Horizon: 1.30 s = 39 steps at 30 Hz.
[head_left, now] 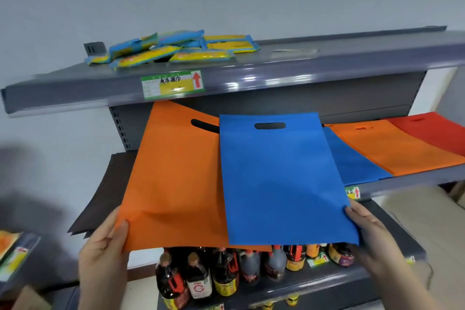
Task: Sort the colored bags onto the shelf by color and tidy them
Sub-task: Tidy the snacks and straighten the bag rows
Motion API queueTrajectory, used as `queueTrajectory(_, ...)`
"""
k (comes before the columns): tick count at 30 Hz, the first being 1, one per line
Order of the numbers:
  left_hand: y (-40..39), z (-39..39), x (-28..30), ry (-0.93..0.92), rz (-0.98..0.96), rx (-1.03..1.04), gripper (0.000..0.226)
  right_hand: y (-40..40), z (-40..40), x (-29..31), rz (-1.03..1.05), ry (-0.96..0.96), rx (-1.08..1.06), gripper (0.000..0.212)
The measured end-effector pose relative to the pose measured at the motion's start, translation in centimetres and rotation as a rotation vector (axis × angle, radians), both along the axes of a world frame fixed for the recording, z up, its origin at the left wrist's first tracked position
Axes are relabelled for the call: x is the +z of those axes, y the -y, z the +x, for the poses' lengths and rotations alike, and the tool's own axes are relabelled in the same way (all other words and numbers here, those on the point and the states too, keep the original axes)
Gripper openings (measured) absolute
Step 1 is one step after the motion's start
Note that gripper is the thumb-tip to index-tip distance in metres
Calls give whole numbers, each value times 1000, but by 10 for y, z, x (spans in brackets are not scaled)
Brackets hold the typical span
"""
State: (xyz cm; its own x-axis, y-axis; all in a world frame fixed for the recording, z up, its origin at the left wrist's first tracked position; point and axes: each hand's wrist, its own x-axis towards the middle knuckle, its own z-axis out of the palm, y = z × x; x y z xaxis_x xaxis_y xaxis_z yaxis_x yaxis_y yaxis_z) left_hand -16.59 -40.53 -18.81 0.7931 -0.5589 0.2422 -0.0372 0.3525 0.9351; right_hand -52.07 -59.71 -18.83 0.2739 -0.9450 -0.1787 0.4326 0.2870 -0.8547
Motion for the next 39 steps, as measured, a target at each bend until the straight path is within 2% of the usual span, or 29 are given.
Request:
queueTrajectory(4,44,-3,7,22,-11,-80,33,17,-22,4,7,-18,-120,28)
queueTrajectory(11,94,-19,17,28,-26,-124,30,58,-51,2,-3,-95,-163,27)
queueTrajectory(17,121,-35,24,67,-44,-79,30,120,-83,3,-26,-202,-143,28)
queueTrajectory(24,127,-89,34,128,-7,96,32,205,-84,-1,-94,-352,-54,27)
queueTrajectory(27,128,-111,39,181,7,171,35,240,-85,-12,-130,-481,-42,21)
queueTrajectory(31,127,-144,49,189,-16,272,40,268,-82,-17,-160,-642,-47,29)
queueTrajectory(36,126,-183,63,217,-53,290,42,280,-86,-12,-315,-812,-90,31)
queueTrajectory(39,128,-197,69,235,-50,290,43,276,-89,-6,-390,-951,-45,34)
